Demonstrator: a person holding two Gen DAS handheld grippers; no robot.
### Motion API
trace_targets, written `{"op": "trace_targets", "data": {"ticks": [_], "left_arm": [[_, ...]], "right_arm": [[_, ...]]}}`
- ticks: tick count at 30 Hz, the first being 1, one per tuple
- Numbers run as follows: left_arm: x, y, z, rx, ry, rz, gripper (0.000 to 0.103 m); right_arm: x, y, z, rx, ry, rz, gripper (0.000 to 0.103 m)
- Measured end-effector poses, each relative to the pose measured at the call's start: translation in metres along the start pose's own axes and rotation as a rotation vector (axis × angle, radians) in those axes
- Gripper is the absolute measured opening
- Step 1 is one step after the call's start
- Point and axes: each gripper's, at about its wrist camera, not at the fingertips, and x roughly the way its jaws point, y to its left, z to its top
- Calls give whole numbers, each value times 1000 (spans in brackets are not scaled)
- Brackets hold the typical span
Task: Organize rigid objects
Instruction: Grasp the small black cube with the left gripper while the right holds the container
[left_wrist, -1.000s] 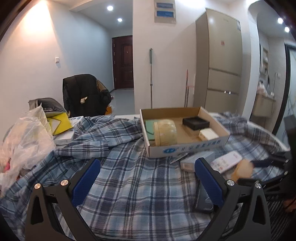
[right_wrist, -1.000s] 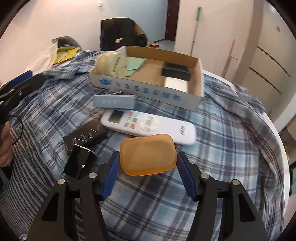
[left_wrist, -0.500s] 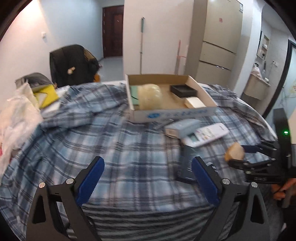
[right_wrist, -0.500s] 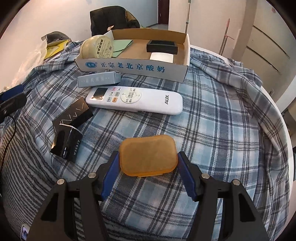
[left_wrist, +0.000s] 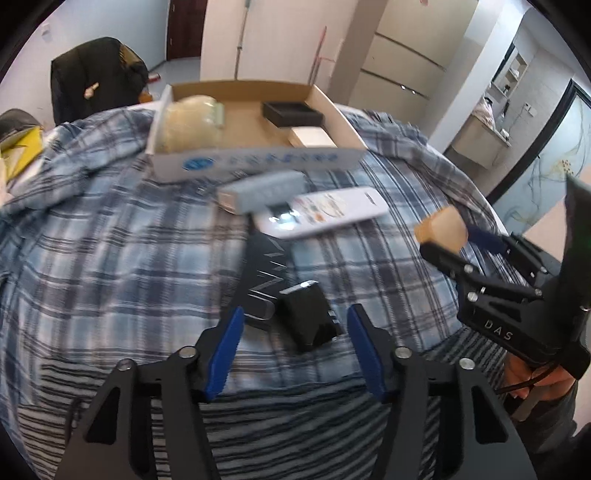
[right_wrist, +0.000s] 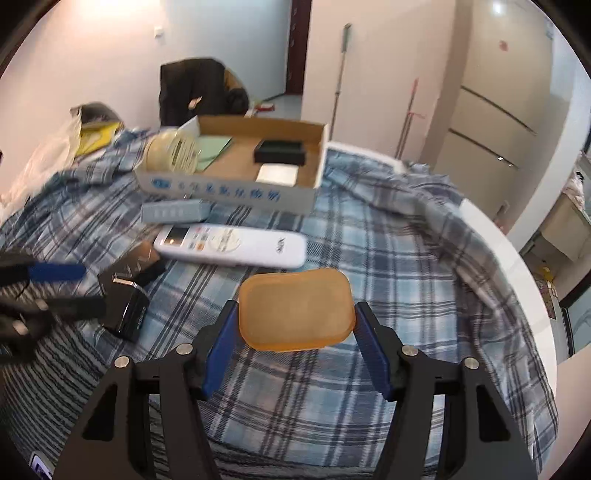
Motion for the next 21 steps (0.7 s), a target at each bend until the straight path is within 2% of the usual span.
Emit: {"op": "trace_targets", "data": {"ticks": [3,7,9,10,11,13,21], "left_arm": [[12,-9,0,-10,34,-5,60],[17,-16,2,24,-9,70,60],[19,-16,4,15,-5,71,59],[19,-15,5,6,-3,65,52],[19,-15,5,-2,3,61,41],[21,-16,6,-6,18,46,33],[29,-31,8,59,17,68,32]], "right_arm": [[-3,-3,-1,1,-24,-4,61],[-6,-4,-3,3,-36,22,61],[-8,-4,-4,-2,-40,29,61],[-8,-4,-4,-2,-42,31,61],[-8,-4,-5,-3,-43,34,61],[-9,-4,-5,-3,-45,40,61],[-13,-3,-6,-15,-60,43,61]]}}
